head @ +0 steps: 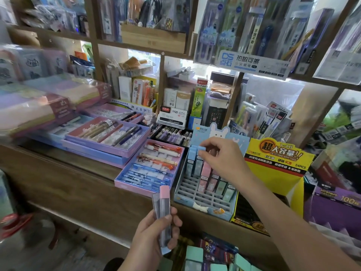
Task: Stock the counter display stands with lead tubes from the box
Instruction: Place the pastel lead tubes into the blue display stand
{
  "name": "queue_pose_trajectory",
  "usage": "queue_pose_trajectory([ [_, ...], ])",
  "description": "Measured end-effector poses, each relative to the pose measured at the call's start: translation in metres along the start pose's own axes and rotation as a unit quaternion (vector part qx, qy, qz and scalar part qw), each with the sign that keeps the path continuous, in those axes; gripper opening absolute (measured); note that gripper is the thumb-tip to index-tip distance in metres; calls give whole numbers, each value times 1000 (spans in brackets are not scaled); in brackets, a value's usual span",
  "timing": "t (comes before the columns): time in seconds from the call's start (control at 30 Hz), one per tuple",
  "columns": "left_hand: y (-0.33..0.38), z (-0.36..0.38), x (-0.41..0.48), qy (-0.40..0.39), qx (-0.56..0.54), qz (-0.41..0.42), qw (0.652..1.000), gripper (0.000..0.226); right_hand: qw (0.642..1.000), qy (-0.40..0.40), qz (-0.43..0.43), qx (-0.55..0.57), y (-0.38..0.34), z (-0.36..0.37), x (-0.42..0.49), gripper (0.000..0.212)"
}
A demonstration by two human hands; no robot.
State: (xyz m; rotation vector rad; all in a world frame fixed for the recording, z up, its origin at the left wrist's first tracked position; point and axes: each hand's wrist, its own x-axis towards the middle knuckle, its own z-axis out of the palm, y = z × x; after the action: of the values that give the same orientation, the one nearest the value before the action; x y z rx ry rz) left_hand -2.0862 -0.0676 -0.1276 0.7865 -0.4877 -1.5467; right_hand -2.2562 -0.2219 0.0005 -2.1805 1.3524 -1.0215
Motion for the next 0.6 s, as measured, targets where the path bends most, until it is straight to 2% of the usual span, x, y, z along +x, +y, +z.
queue_pose_trajectory([
  [0.37,1,1,-1,1,-9,-3,1000,30,998,-30,0,-47,8,2,2,13],
  [0.5,2,1,-2,0,-2,-8,1000,26,997,-33,-17,-61,9,1,4,21],
  [0.6,3,2,-2,1,3,-15,1000,23,997,-17,-28,-77,10,3,3,19],
])
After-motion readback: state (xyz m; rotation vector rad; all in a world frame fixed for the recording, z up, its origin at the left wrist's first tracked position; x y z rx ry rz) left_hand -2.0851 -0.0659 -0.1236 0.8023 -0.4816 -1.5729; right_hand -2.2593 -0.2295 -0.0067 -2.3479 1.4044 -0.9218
